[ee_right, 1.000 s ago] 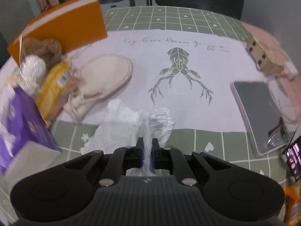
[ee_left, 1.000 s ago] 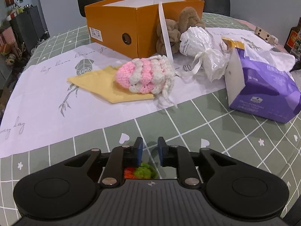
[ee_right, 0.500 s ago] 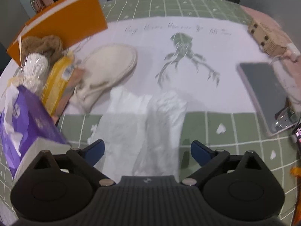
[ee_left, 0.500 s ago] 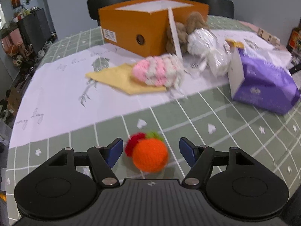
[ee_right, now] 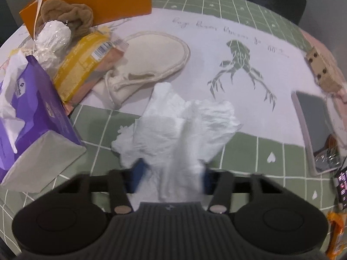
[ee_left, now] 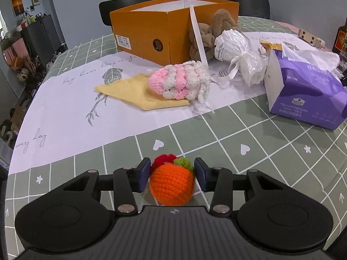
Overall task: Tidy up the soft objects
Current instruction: 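Grasp the crocheted orange fruit with the left tool while the right tool grasps white tissues, then carry the crocheted fruit and white tissues with both tools over the orange box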
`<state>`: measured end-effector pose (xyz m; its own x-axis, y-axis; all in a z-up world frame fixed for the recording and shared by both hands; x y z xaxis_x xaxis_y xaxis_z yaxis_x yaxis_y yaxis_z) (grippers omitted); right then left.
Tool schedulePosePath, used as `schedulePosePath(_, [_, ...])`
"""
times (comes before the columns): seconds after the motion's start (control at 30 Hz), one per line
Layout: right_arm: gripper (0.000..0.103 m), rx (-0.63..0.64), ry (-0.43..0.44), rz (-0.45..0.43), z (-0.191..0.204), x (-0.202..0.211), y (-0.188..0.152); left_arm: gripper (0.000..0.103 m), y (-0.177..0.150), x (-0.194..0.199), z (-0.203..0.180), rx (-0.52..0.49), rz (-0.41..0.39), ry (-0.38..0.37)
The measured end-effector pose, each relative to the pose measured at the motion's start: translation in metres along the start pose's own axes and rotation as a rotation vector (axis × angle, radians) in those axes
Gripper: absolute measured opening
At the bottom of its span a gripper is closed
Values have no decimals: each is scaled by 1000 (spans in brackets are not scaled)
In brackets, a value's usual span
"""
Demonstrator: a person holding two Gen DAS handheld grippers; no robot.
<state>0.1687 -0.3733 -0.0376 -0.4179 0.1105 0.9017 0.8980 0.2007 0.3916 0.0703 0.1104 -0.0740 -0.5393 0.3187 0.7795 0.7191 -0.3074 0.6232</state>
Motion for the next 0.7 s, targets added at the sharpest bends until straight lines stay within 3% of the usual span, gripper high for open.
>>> schedulePosePath(0.07, [21, 7, 3, -12, -1, 5, 1, 48, 1, 2, 0, 12, -6, -24])
schedulePosePath(0.17, [18, 12, 16, -26, -3, 17, -1, 48, 2, 8, -6, 6, -11, -60])
schedulePosePath(0.4, [18, 54, 87, -2, 5, 56, -26, 48, -2, 29, -21, -41, -24, -93])
schedulePosePath(0.7, [18, 277, 194, 44, 64, 107, -76, 48, -15, 61, -36, -66, -61, -116])
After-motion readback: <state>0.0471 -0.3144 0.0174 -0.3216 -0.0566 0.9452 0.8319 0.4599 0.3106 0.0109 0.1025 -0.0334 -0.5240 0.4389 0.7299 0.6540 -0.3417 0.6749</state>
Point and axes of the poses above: each gripper's, at about its wrist camera, not at the fingertips, and x roughly against the way its jaws point, z to its left, y to its top, the point moved 2 cm from there along -x, roughly the way its jaws point, and after that the axes turned 10 degrees about -y, right-handed, at the moved point
